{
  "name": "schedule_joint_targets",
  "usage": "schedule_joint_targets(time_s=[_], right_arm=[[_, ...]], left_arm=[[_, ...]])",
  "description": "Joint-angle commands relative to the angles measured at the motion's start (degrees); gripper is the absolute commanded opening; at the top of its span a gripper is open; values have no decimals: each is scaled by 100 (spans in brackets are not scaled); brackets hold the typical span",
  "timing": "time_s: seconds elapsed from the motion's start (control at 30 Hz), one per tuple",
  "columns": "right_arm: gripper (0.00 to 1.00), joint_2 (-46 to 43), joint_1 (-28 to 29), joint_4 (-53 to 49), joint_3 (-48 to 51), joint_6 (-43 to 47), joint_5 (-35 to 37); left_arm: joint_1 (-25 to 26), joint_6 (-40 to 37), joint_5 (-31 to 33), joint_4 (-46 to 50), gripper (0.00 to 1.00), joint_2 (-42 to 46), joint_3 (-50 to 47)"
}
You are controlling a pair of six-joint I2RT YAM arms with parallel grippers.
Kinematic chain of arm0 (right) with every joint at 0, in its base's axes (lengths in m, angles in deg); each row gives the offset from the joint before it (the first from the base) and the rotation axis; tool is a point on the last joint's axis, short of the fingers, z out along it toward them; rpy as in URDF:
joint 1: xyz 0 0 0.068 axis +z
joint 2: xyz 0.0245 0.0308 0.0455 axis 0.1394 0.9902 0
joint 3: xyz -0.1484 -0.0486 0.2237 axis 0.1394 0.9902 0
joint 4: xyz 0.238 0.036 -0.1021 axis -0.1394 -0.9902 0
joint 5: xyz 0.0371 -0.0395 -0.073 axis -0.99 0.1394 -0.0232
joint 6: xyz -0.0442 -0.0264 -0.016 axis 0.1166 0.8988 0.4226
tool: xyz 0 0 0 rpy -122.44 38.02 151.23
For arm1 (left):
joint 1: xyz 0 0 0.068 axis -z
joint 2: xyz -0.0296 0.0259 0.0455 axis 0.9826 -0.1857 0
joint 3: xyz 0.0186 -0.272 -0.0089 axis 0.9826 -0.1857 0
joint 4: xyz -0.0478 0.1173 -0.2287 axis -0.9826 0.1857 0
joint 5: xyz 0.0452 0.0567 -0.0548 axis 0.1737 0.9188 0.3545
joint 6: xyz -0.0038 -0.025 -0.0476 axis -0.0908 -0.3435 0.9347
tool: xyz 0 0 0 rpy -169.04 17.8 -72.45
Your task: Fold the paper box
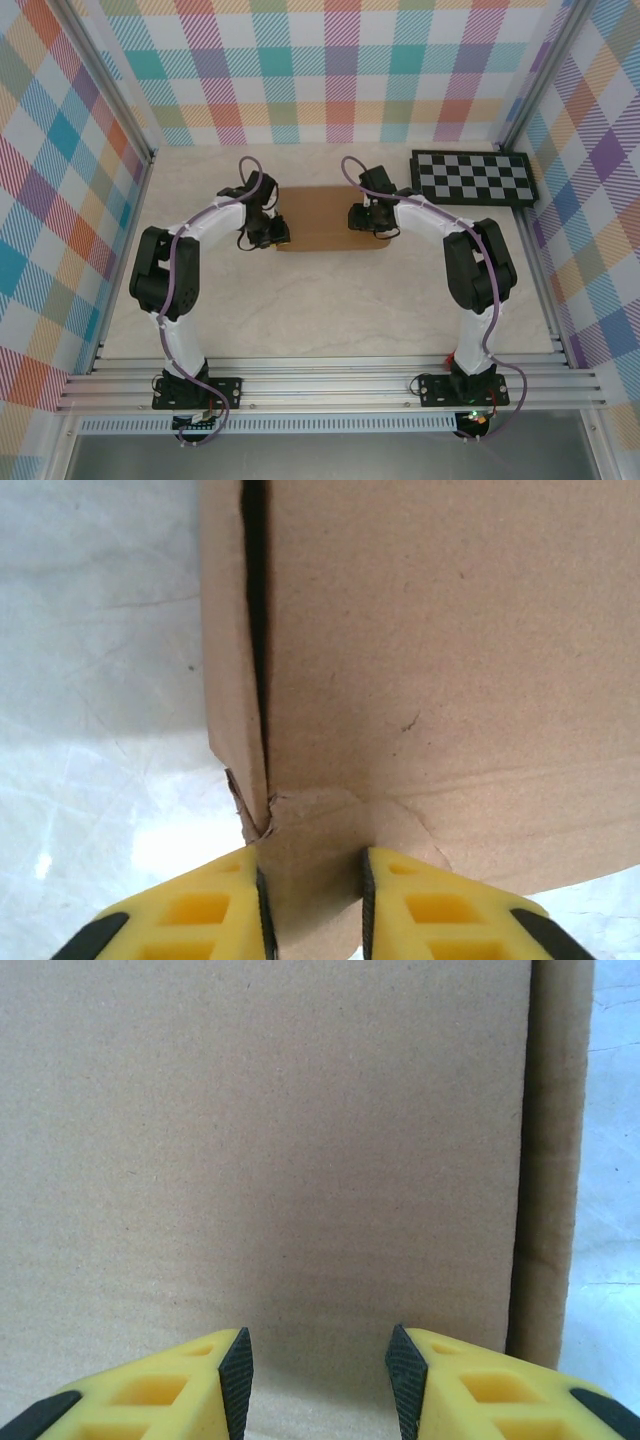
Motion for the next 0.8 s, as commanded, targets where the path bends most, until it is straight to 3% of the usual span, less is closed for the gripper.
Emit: schedule_joint_targets(time_s=[0.0, 0.1, 0.23, 0.3, 0.57, 0.63, 0.77], right_arm=[[44, 332, 35, -244, 106, -198, -293], [43, 332, 35, -223, 111, -211, -306], [44, 315, 34, -213, 112, -226, -316], [44, 298, 36, -248, 104, -177, -311], [44, 306, 31, -343, 50, -102, -234], [44, 284, 26, -353, 51, -112, -271], [47, 96, 26, -474, 11, -12, -392]], left_arm=[[220, 639, -377, 181, 19, 108, 176], [225, 554, -260, 371, 19, 70, 407], [238, -18, 310, 981, 35, -171, 802], [238, -210, 436, 1179, 37, -294, 846], [247, -40, -18, 1023, 25, -286, 799], [246, -65, 48, 1049, 20, -307, 823], [241, -234, 274, 1119, 21, -363, 776]])
